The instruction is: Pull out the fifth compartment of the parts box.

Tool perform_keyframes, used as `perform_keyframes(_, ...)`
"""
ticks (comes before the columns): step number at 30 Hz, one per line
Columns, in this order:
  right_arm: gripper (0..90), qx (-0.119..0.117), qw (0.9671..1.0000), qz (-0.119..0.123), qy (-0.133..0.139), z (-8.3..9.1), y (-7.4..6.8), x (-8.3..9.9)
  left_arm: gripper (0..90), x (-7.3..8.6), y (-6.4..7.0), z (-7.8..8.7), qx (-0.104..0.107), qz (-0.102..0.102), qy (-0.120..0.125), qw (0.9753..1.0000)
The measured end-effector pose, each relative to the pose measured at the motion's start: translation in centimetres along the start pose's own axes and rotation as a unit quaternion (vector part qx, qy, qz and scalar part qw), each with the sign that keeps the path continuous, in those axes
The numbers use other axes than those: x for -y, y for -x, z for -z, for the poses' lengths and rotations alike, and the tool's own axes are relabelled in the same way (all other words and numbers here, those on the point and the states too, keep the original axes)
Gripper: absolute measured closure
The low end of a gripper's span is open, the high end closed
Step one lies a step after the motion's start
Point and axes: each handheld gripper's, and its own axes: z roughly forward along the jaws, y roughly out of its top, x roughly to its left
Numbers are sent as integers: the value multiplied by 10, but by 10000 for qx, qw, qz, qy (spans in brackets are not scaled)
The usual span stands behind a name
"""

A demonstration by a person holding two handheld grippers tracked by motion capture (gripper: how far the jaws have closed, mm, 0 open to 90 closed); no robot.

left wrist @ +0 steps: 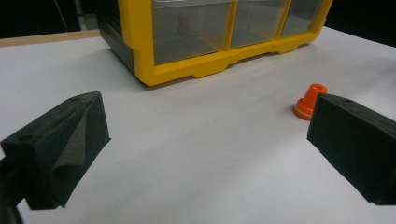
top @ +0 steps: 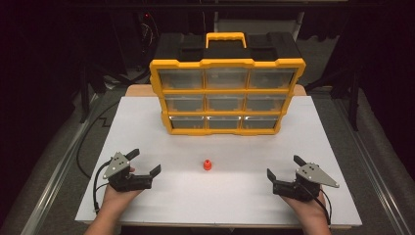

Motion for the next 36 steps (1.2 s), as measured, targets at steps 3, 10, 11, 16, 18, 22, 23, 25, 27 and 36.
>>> perform_keyframes(3, 0, 30, 10000, 4, -9, 1, 2, 0, 2, -1, 2, 0, -25, -89, 7, 10000)
perform_keyframes(10, 0, 22, 10000, -37, 8, 2, 4, 0, 2, 0, 5, -1, -44, -114, -28, 9999)
perform_keyframes(11, 0, 35, 10000, -39, 15, 2, 4, 0, 2, 0, 5, -1, -48, -117, -26, 9999)
perform_keyframes(16, 0, 54, 10000, -59, -17, 2, 5, 1, 2, 0, 5, -1, -36, -157, -56, 9999)
perform_keyframes(18, 0, 57, 10000, -59, -16, 2, 4, 1, 2, 0, 5, -2, -31, -153, -55, 9999)
perform_keyframes(22, 0, 56, 10000, -15, -13, 1, 5, 0, 2, 0, 5, -2, -29, -142, -46, 9999)
perform_keyframes(23, 0, 59, 10000, -27, -22, 1, 4, 0, 2, 0, 5, -2, -33, -132, -39, 9999)
perform_keyframes(25, 0, 71, 10000, 5, -33, 0, 4, 0, 2, 0, 6, -2, -53, -114, -5, 9999)
perform_keyframes(27, 0, 109, 9999, 29, -53, -2, 4, 0, 2, -1, 5, -3, -8, -73, 15, 10000)
perform_keyframes(36, 0, 182, 9997, -28, -142, -15, 6, -12, 2, -14, 9, -6, -176, -130, -152, 9996)
